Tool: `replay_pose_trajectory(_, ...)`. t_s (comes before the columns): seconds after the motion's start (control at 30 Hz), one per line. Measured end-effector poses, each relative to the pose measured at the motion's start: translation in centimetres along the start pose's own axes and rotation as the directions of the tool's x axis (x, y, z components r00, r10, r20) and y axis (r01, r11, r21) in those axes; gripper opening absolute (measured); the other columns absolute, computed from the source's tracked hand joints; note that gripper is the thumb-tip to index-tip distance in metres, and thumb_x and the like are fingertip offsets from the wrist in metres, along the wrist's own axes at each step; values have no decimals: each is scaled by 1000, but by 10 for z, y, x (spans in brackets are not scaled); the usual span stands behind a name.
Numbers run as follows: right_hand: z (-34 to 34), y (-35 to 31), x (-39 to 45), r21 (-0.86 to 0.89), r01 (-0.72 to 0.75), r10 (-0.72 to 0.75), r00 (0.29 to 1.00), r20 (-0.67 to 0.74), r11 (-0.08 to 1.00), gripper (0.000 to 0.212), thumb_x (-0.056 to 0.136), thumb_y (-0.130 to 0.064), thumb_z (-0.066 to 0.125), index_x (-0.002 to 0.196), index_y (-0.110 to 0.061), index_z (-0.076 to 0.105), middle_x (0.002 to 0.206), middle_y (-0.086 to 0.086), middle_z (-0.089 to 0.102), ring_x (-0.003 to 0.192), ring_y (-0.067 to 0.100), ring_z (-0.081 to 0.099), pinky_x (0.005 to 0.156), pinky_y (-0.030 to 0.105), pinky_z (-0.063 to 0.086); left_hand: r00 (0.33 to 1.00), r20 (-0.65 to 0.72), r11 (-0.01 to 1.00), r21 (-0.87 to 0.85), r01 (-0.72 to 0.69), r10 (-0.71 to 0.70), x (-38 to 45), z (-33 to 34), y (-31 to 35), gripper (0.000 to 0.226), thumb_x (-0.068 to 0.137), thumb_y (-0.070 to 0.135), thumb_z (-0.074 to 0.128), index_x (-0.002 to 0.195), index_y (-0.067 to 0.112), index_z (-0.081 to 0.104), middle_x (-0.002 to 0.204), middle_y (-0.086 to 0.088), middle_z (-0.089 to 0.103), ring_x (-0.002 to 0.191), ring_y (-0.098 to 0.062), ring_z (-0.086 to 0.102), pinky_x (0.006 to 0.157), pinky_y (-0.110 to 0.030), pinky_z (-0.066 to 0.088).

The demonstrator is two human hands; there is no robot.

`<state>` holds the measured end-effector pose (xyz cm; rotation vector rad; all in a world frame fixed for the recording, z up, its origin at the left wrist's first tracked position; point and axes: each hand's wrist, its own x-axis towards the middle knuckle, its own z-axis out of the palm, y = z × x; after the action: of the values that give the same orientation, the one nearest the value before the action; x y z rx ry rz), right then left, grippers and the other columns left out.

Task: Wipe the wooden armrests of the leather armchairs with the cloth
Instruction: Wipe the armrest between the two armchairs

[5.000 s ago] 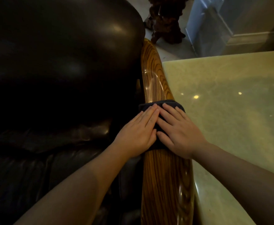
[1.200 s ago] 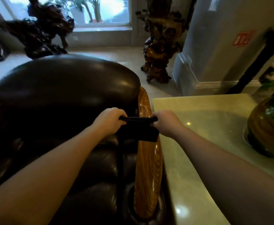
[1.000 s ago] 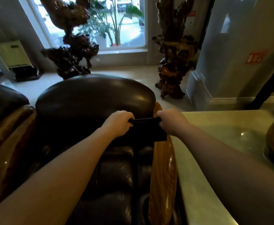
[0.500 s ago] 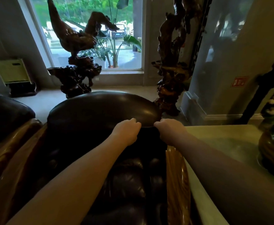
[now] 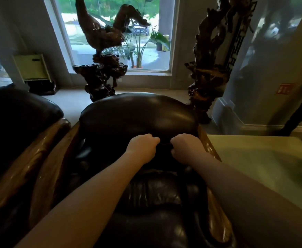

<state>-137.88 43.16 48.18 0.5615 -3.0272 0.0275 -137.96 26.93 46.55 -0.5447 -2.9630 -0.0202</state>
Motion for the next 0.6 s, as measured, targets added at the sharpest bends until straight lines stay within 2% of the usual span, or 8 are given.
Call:
replay_pose_trajectory(0.1, 4, -17, 5, 28, 48, -47, 998, -42, 998, 16, 86, -24, 59, 71, -18, 57, 68, -4, 54, 64, 16, 56, 58, 31, 48, 994, -59, 996, -11, 94, -94, -21, -5, -11, 9, 92, 21, 49, 97, 16, 54, 84, 1, 49, 69, -16, 47, 56, -28, 38)
replay_pose_trajectory(0.23, 9, -49, 11, 79, 120, -114, 990, -84, 990, 18, 83, -26, 59, 66, -19, 55, 65, -6, 51, 62, 17, 54, 54, 29, 41, 973, -119, 980, 8, 200, -198, -54, -11, -24, 5, 90, 18, 50, 85, 15, 51, 83, -1, 51, 75, -19, 53, 56, -29, 35)
replay_pose_trajectory(0.33, 11, -81, 14, 121, 171, -162, 983, -85, 978, 21, 82, -27, 59, 64, -22, 51, 65, -7, 49, 63, 17, 53, 55, 29, 39, 953, -129, 961, 11, 276, -273, -84, -12, -41, 15, 88, 16, 51, 78, 18, 41, 77, 2, 43, 70, -19, 50, 55, -30, 33)
replay_pose_trajectory(0.47, 12, -125, 13, 157, 245, -240, 970, -49, 957, 21, 84, -30, 58, 65, -23, 52, 66, -6, 54, 59, 12, 52, 49, 28, 36, 938, -81, 941, 26, 339, -336, -125, -13, -71, 13, 88, 13, 49, 81, 20, 41, 72, 5, 35, 62, -14, 39, 51, -27, 30)
replay_pose_trajectory(0.6, 9, -171, 17, 143, 317, -311, 948, -65, 938, 16, 83, -31, 57, 71, -20, 59, 70, -4, 57, 63, 16, 56, 52, 28, 41, 915, -100, 920, -6, 392, -391, -161, -17, -104, 6, 90, 16, 49, 84, 19, 47, 77, 3, 42, 65, -13, 43, 55, -27, 32)
